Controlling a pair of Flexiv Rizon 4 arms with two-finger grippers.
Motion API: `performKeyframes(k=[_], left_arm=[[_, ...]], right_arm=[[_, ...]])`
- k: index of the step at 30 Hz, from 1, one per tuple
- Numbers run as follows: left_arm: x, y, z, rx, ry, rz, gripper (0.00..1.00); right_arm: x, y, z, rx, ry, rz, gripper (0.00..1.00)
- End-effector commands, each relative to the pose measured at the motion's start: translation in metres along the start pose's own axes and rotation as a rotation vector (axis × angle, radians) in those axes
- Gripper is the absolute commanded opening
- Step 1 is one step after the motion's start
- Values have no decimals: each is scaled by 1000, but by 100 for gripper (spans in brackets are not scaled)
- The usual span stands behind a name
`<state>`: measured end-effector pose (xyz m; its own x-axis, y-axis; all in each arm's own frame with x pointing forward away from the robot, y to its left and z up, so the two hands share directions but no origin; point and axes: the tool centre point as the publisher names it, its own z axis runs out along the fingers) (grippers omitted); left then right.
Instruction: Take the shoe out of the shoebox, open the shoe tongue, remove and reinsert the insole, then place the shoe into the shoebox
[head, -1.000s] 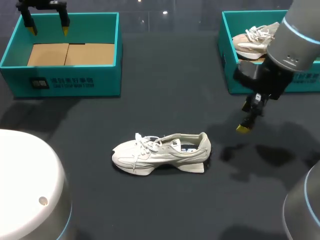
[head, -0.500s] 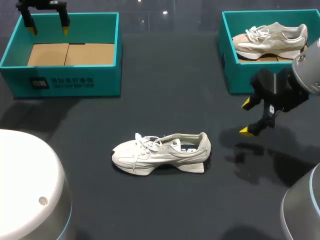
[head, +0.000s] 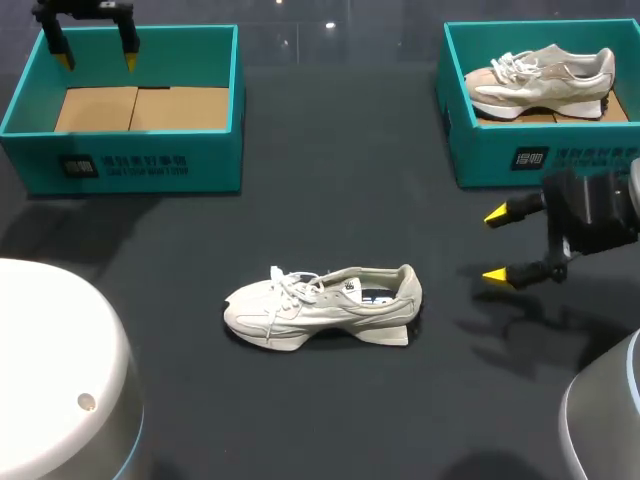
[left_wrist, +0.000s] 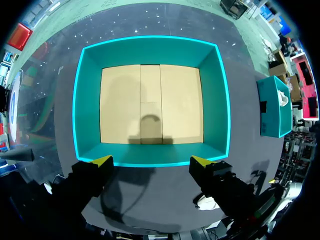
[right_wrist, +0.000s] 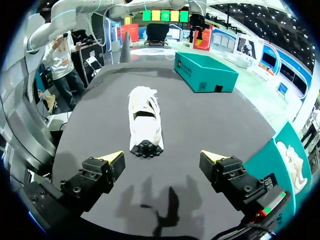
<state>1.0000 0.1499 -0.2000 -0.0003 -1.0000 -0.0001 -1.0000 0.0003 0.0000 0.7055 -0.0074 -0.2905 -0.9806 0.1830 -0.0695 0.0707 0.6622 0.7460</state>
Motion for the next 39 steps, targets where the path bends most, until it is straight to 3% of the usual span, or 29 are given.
performKeyframes(k=[1,6,13,20,32,39], left_arm=[[0,0,0,0,0,0,100],[0,0,0,0,0,0,100],[0,0,0,0,0,0,100],[0,0,0,0,0,0,100],[0,0,0,0,0,0,100],[0,0,0,0,0,0,100]], right_arm=[[-8,-15,9,-137,47,-40,100],[-11,-27,20,-134,63,-29,100],[-11,-48,34,-229,97,-46,100],[-17,-73,55,-215,126,15,100],[-10,-102,63,-281,121,59,100],[-5,-107,64,-304,126,84,100]])
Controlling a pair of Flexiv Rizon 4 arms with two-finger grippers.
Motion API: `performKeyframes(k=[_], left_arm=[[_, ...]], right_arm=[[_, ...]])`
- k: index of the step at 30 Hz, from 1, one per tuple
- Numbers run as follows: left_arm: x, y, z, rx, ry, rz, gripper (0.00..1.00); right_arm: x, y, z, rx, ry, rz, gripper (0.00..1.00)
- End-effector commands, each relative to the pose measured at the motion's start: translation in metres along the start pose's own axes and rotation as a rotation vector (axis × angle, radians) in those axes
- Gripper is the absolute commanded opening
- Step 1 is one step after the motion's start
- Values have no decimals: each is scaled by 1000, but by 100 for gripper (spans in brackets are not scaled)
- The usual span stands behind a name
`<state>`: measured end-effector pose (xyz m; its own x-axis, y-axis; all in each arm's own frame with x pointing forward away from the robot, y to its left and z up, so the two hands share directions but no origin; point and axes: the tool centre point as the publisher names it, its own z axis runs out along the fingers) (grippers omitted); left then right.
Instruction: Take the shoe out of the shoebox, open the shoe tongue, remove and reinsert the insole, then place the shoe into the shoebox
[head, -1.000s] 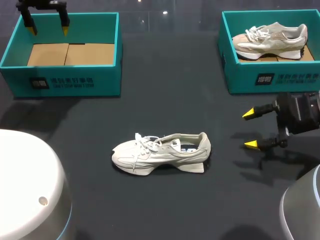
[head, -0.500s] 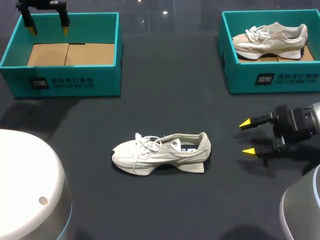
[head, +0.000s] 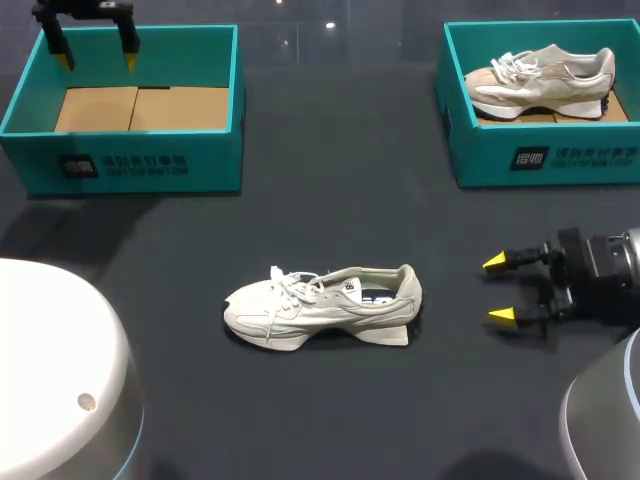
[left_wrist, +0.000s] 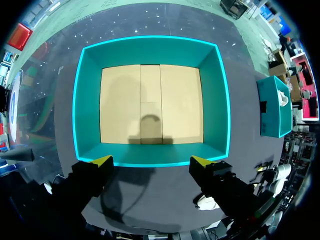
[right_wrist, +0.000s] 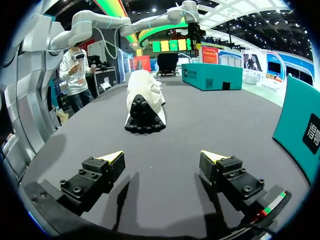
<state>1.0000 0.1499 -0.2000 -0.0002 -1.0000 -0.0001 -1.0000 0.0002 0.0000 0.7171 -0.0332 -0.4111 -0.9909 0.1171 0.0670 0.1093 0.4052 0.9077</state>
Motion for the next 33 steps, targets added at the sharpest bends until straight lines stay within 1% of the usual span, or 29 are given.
performKeyframes(k=[1,5,7,22,33], left_arm=[[0,0,0,0,0,0,100],[0,0,0,0,0,0,100],[0,0,0,0,0,0,100],[0,0,0,0,0,0,100],[0,0,0,0,0,0,100]], right_arm=[[2,-1,1,-7,-9,8,100],[3,3,3,-9,-18,18,100],[6,6,5,-26,-19,26,100],[26,23,32,-34,-58,81,100],[36,38,57,-87,-50,21,100]])
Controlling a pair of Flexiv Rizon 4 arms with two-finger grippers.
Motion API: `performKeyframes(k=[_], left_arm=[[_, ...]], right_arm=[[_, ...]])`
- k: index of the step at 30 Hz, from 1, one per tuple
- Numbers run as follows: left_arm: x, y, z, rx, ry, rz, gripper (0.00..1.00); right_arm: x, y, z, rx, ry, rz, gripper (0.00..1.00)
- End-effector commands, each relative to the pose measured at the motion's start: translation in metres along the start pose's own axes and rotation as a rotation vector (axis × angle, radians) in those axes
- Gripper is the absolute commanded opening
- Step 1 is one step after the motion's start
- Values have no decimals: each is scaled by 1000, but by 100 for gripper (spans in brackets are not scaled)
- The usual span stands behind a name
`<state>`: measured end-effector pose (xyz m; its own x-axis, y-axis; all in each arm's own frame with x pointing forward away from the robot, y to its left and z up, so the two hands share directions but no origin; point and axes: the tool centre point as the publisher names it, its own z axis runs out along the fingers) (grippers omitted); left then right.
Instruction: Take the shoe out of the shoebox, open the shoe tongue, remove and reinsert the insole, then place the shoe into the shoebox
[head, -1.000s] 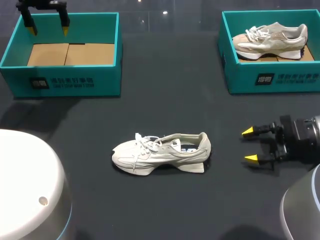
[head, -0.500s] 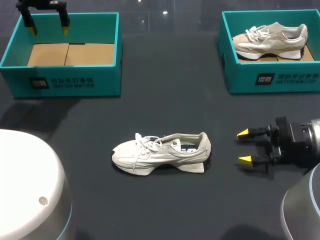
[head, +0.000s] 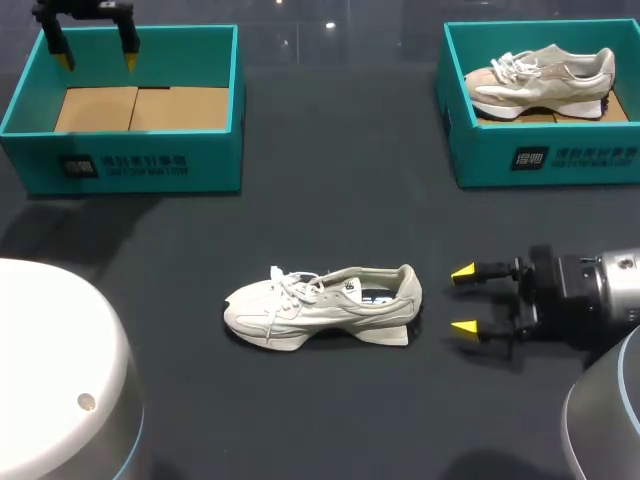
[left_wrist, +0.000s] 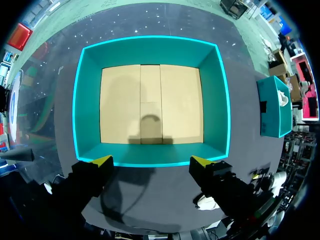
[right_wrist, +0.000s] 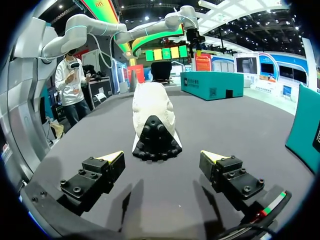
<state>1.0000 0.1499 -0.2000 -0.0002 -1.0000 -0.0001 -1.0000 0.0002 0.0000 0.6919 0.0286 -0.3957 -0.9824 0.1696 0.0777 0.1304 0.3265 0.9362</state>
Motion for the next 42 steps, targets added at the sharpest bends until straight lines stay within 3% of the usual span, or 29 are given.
performKeyframes(k=[1,13,42], left_arm=[[0,0,0,0,0,0,100],[0,0,0,0,0,0,100],[0,0,0,0,0,0,100]], right_arm=[[4,2,13,-8,-3,-11,100],[3,12,39,-21,-2,-48,100],[2,18,79,-34,58,-82,100]])
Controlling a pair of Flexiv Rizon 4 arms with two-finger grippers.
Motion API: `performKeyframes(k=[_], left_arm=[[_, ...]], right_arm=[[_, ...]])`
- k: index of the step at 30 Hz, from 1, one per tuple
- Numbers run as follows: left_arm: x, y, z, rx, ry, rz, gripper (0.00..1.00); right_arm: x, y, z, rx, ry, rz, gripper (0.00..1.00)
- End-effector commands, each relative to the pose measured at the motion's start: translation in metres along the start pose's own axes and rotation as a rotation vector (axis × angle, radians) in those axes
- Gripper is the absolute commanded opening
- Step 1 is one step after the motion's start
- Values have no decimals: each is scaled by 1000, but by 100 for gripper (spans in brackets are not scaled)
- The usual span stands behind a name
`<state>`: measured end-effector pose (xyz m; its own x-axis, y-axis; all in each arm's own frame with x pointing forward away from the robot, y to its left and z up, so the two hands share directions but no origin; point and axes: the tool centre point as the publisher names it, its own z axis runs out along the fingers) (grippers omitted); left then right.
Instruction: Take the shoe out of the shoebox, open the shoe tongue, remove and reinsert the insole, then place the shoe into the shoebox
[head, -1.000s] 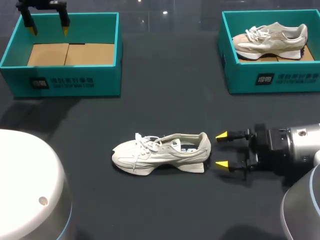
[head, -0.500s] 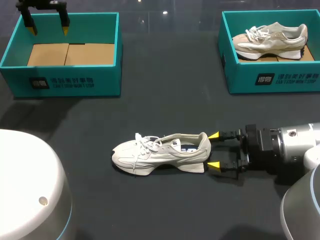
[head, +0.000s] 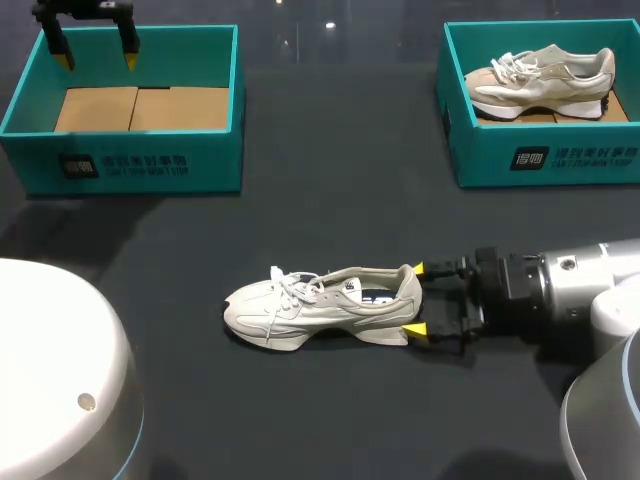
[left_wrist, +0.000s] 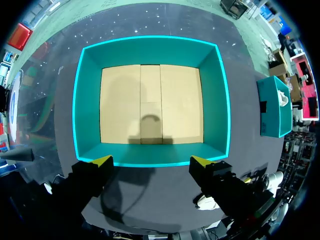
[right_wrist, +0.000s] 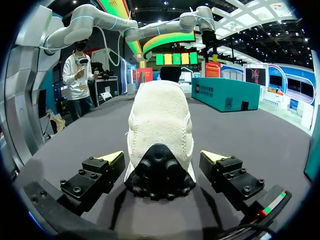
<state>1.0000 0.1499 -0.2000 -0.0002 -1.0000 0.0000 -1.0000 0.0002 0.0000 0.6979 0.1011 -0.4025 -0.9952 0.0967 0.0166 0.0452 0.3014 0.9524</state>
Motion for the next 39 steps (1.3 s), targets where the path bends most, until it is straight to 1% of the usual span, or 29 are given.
performKeyframes(k=[1,7,20,39], left_arm=[[0,0,0,0,0,0,100],[0,0,0,0,0,0,100],[0,0,0,0,0,0,100],[0,0,0,0,0,0,100]], right_arm=[[-4,-1,9,5,9,0,100],[-5,0,14,4,20,-4,100],[1,4,27,14,37,-8,100],[5,4,40,9,56,-8,100]])
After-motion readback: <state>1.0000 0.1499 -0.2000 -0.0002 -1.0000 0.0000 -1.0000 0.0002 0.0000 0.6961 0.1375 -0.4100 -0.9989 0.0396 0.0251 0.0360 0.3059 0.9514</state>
